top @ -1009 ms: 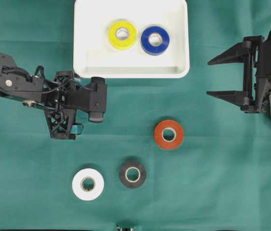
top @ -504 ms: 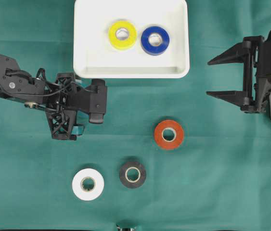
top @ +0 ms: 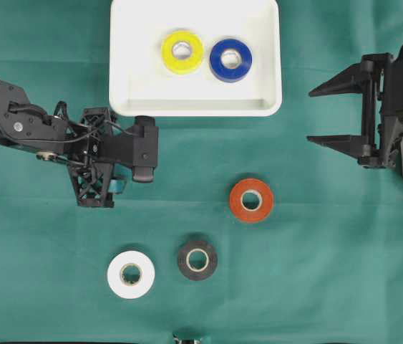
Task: Pick up the tape from a random location and place it into the white case.
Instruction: 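Lower the left gripper into the teal roll's hole, then close the left gripper on the teal roll's inner rim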
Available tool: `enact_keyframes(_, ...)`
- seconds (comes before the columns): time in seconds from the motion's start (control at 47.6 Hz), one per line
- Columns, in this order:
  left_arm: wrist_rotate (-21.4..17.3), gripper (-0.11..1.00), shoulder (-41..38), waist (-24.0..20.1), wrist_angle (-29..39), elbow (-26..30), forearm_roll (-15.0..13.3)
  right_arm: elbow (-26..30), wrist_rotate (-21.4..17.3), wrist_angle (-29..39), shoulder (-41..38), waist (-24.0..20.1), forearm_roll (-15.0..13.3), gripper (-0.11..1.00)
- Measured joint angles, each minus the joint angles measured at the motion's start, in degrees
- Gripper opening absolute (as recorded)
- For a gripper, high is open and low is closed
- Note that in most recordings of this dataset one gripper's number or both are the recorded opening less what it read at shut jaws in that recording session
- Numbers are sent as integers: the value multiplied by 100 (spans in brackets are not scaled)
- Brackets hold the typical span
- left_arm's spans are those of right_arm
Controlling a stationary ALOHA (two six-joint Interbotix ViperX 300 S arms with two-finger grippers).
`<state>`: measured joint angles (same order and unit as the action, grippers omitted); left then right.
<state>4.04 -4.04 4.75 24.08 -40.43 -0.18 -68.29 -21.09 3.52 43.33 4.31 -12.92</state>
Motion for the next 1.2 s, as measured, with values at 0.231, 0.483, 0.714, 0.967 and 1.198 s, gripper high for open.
enact_keyframes(0.231,-9,22,9,0,26,0,-9,0,0,0,0,0,-9,90)
enact_keyframes(0.483,-9,22,9,0,35,0,0,0,0,0,0,0,0,90)
enact_keyframes(0.714,-9,22,9,0,35,0,0,0,0,0,0,0,0,90)
enact_keyframes(0.967,0,22,88,18,185,9,0,9,0,0,0,-9,0,90)
enact_keyframes(1.198,18,22,457,26,545,97,0,9,0,0,0,-9,0,90)
